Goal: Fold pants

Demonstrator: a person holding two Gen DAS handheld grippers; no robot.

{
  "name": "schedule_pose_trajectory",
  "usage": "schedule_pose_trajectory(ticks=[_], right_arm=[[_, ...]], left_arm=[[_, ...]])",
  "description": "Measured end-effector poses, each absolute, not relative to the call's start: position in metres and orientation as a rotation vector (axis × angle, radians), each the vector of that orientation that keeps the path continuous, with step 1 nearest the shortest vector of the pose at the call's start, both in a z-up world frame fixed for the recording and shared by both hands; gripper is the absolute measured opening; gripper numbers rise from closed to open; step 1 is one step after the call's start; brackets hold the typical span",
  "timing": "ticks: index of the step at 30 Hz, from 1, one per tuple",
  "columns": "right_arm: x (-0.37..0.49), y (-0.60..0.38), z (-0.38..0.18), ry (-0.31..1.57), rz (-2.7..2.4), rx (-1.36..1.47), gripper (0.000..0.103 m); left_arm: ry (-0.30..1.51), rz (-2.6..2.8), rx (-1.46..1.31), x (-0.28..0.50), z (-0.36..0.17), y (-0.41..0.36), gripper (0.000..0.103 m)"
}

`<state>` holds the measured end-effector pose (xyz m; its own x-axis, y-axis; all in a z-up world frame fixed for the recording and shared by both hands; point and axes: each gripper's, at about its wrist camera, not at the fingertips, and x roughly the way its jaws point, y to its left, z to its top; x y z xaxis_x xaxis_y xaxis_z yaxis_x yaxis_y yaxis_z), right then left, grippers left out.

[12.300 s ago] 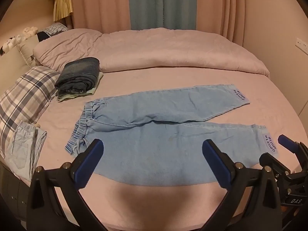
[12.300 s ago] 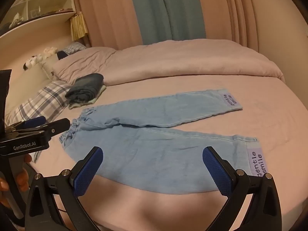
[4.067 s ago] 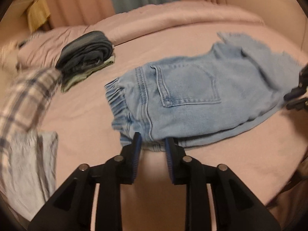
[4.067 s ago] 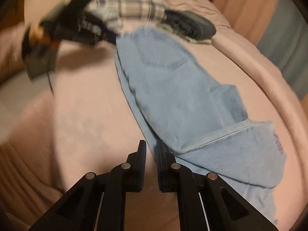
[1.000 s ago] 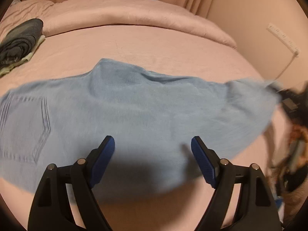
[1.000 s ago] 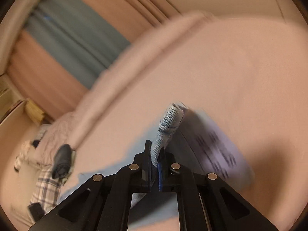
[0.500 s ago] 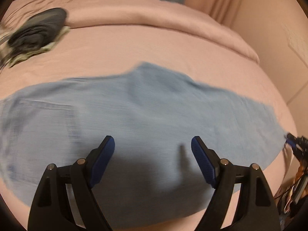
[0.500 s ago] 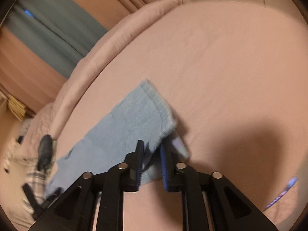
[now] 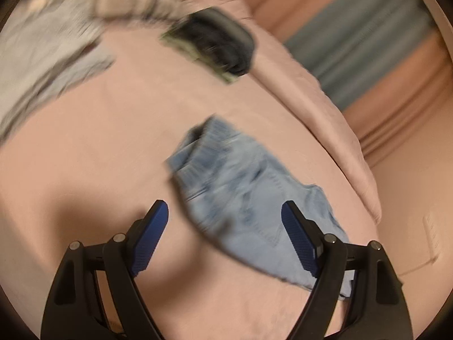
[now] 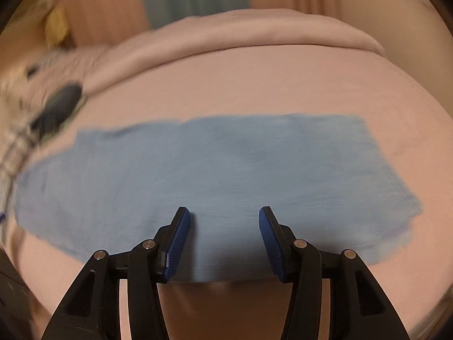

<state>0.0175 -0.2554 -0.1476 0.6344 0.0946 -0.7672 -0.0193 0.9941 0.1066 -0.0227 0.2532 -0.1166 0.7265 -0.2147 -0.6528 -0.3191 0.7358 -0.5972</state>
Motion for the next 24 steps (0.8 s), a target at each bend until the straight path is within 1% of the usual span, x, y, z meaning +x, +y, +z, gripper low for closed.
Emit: schedule_pose_trajectory(ticks=[5,7,8,9,10,15,18,20,24], right_arm=[[0.019,-0.19,-0.132,0.828,0.238,0.011,0.051],[0.02,-0.172,-0.129,0.832,0.293,0.004,0.051],[0.022,-0.165,-0.129,0.834,0.307,0.0,0.051],[0.013,-0.16,-0.132,0.833,0.316,-0.007,0.051],[0.014,-0.157,-0.133,0.835,0.325,-0.015,0.051],[0.021,-0.144,-0.129,0.822,0.335,-0.071,0.051],[0.034,-0.132,-0.122,0.798,0.333,-0.093,0.051],[0.038,-0.123,-0.118,0.782,0.335,-0.101,0.051],[0.046,-0.106,-0.129,0.856,0.373,-0.138,0.051]], left_arm=[[0.806,-0.02,-0.947,-0.013,-0.152,0.252,0.082],[0.803,-0.01,-0.963,-0.003,-0.16,0.245,0.08],[0.797,0.003,-0.963,-0.001,-0.159,0.242,0.076],[0.782,0.013,-0.959,0.002,-0.156,0.239,0.055],[0.77,0.014,-0.959,0.003,-0.154,0.239,0.023],[0.732,0.059,-0.938,0.011,-0.138,0.248,0.019],[0.65,0.044,-0.817,0.012,-0.106,0.237,0.019],[0.651,0.043,-0.785,0.021,-0.1,0.238,0.019],[0.7,0.073,-0.845,0.025,-0.118,0.255,0.019]])
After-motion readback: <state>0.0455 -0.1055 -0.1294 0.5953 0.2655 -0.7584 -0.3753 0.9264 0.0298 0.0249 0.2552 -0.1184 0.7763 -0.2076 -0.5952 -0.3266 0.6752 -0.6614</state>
